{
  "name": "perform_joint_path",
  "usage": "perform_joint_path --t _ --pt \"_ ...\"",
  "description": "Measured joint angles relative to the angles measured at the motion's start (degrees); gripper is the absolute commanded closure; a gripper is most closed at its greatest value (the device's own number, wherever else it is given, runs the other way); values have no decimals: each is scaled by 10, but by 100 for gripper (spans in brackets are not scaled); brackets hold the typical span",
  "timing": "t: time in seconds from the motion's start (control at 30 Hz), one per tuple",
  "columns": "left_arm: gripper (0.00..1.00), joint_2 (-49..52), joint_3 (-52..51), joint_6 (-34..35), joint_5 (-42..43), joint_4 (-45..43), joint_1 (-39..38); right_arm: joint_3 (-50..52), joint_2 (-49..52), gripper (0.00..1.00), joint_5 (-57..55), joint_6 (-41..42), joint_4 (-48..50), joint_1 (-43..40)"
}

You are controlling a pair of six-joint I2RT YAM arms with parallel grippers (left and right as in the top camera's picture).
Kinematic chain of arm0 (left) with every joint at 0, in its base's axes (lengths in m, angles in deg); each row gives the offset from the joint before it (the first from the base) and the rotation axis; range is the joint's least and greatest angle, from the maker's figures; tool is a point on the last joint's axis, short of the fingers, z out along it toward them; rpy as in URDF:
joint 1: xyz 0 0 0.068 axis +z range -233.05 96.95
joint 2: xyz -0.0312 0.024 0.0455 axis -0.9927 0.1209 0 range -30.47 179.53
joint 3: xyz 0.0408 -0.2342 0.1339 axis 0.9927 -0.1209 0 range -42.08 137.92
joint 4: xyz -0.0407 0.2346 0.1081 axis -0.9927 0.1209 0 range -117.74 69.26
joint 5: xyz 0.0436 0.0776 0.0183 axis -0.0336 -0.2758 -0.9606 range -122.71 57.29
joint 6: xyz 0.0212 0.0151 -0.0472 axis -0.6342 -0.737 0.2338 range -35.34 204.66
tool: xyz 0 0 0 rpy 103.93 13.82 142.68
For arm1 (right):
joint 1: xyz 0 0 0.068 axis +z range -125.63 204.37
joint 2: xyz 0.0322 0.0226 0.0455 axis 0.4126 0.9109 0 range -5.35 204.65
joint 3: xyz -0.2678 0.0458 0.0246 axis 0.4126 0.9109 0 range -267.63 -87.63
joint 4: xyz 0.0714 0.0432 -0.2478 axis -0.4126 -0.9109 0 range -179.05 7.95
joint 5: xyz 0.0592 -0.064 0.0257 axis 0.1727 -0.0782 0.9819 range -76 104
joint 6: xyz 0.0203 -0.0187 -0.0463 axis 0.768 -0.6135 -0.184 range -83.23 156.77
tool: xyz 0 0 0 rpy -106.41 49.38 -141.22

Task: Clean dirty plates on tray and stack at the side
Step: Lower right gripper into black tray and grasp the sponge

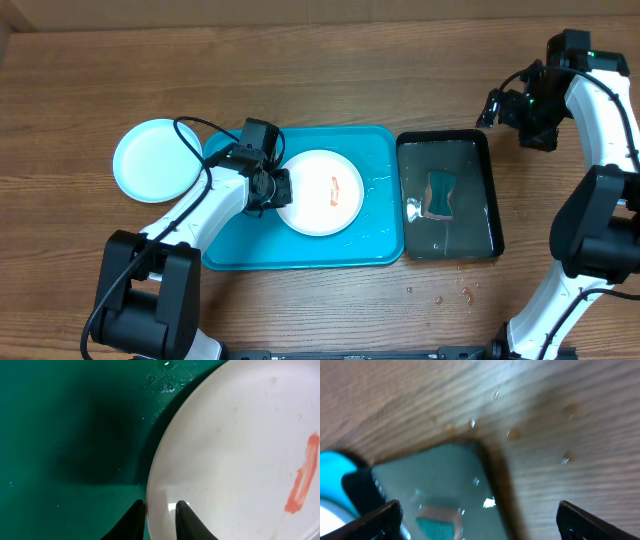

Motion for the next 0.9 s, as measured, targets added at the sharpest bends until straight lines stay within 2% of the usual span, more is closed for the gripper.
perform_joint_path --t 0.2,0.53,0.9 --pt "75 0 -1 -10 -1 -8 0 0 0 21 57 -31 -52 0" --pt "76 0 -2 -10 -3 -9 0 -1 -50 23 81 -43 -131 42" --pt "76 0 -5 -11 -11 -10 0 3 -56 21 0 -10 -150 144"
